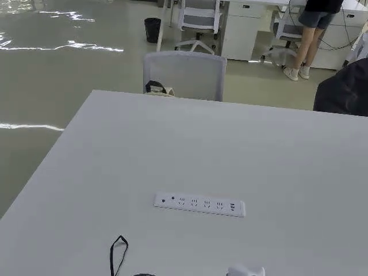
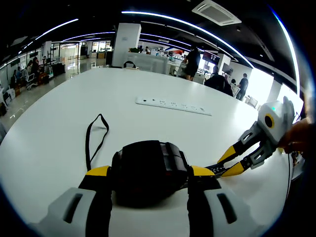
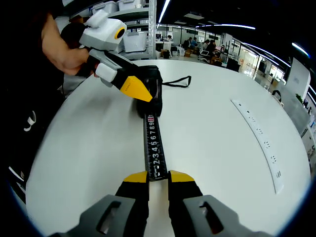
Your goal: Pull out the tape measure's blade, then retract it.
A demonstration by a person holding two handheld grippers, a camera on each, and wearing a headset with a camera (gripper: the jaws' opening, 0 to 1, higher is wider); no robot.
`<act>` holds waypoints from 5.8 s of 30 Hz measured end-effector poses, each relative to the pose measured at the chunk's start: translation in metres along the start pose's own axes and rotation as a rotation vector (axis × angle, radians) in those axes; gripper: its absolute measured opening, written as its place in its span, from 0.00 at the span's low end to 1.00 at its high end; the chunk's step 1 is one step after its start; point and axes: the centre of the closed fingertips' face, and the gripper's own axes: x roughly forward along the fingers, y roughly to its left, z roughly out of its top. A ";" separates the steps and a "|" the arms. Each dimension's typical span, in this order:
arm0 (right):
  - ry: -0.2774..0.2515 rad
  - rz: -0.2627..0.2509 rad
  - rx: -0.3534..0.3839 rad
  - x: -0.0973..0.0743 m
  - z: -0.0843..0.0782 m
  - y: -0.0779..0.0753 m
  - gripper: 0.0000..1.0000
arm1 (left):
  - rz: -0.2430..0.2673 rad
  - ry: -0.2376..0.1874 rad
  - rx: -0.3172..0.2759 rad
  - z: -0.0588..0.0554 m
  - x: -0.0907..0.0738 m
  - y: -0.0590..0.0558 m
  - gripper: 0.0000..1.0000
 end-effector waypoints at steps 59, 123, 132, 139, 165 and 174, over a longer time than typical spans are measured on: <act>-0.027 0.012 0.002 0.020 0.024 0.009 0.13 | 0.034 0.012 -0.027 -0.004 0.006 0.003 0.61; -0.050 0.059 -0.074 0.068 0.069 0.016 0.18 | -0.102 0.047 -0.033 -0.007 0.004 0.000 0.62; -0.074 0.009 -0.017 0.060 0.072 0.015 0.25 | -0.125 0.087 0.006 -0.013 0.005 -0.002 0.62; -0.105 -0.040 0.034 0.050 0.081 0.018 0.33 | -0.184 0.105 0.062 -0.010 -0.003 -0.007 0.66; -0.144 -0.290 0.260 -0.028 0.064 0.056 0.59 | -0.363 0.100 0.423 -0.001 -0.066 -0.017 0.78; -0.148 -0.380 0.325 -0.061 0.054 0.066 0.68 | -0.381 0.095 0.488 0.006 -0.089 -0.009 0.85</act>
